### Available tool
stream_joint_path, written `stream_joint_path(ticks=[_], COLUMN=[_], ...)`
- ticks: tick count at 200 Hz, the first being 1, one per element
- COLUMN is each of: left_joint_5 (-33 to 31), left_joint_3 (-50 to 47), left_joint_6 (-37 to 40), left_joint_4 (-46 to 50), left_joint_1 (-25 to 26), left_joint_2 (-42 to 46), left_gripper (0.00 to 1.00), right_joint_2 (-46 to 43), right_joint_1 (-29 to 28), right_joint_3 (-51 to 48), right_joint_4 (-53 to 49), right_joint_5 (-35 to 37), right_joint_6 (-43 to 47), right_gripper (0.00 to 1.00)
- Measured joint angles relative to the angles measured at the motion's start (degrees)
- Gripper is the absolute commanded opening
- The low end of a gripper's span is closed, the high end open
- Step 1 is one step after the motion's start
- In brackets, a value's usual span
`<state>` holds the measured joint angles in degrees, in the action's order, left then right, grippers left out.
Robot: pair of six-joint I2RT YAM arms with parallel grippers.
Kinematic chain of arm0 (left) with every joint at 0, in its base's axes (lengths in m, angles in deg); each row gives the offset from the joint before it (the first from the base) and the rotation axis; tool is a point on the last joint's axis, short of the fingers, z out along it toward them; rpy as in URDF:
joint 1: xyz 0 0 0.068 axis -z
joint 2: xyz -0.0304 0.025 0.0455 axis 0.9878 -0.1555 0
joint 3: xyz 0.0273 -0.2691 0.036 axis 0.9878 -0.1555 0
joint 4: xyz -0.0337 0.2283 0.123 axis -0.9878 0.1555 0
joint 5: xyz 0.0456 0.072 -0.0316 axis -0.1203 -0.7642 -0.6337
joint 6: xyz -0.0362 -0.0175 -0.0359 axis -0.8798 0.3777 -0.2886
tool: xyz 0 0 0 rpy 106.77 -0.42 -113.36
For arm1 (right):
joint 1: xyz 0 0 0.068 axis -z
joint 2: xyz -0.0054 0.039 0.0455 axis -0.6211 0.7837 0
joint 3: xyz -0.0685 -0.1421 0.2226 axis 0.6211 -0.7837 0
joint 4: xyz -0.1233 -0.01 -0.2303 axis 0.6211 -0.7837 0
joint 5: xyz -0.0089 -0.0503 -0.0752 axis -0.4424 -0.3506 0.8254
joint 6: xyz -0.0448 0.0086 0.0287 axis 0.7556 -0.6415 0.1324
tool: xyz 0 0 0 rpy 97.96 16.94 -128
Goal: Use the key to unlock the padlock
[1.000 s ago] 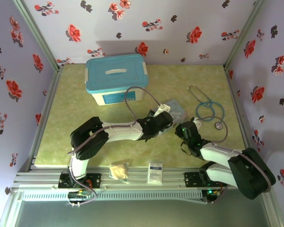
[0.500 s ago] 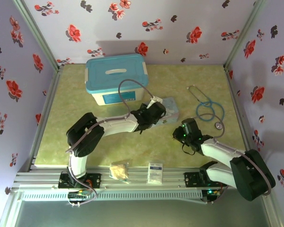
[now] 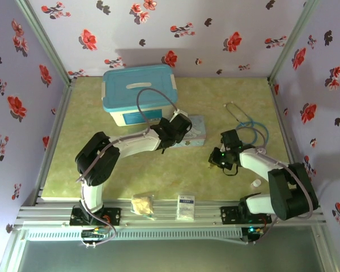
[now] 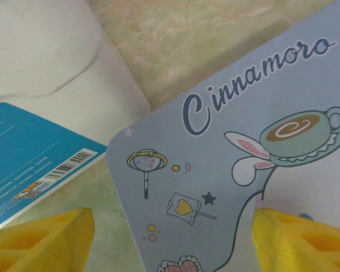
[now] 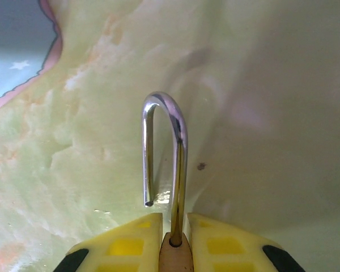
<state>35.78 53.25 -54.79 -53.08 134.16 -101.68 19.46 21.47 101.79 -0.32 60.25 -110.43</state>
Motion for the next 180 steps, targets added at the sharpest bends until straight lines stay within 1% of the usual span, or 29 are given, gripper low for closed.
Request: stream_joint_path(ticks=[17,26,41,53,70,94,106,131,157,170,180], left_joint_5=[0.0,0.0,0.0,0.0,0.0,0.5,0.5,0.8,1.5,1.5,1.5], left_joint_3=[0.8,1.1,1.2,1.1,0.7,0.1,-0.8,-4.4,-9.5,-12.5,-15.5], left_joint_6=[0.5,0.9,1.5,1.8,2.0,2.0,2.0,1.9,1.2,0.8,0.5], left_joint_4=[1.6,2.2,2.6,2.4,2.0,1.4,0.8,0.4,-0.3,-0.5,-0.5], left_joint_1=[-0.2,-0.2,-0.2,-0.2,-0.2,-0.2,-0.2,-0.2,-0.2,-0.3,-0.5], left_joint_2=[0.0,0.0,0.4,1.0,2.8,6.2,8.3,13.6,19.8,23.4,26.9], left_gripper=[0.79,0.8,0.82,0.82,0.83,0.83,0.84,0.85,0.87,0.91,0.95], right_joint_2=[1.8,2.1,2.1,2.1,2.3,2.8,2.8,2.8,2.2,0.8,-0.9], right_joint_1=[0.5,0.5,0.5,0.5,0.7,0.8,0.9,0.9,0.9,0.9,0.9], right_joint_3=[1.7,2.2,2.7,3.5,4.6,5.9,6.1,7.0,8.0,8.2,8.4], right_joint_4=[-1.9,-2.7,-3.6,-5.1,-7.6,-9.8,-10.5,-11.9,-12.5,-12.6,-12.6], right_joint_5=[-0.7,-0.6,-0.3,0.8,3.1,6.1,7.4,9.3,11.7,13.0,14.4], right_joint_6=[1.5,2.0,2.8,3.4,4.3,5.1,5.4,6.5,7.3,7.5,7.6], right_gripper=[0.2,0.22,0.23,0.24,0.29,0.3,0.35,0.42,0.53,0.6,0.68])
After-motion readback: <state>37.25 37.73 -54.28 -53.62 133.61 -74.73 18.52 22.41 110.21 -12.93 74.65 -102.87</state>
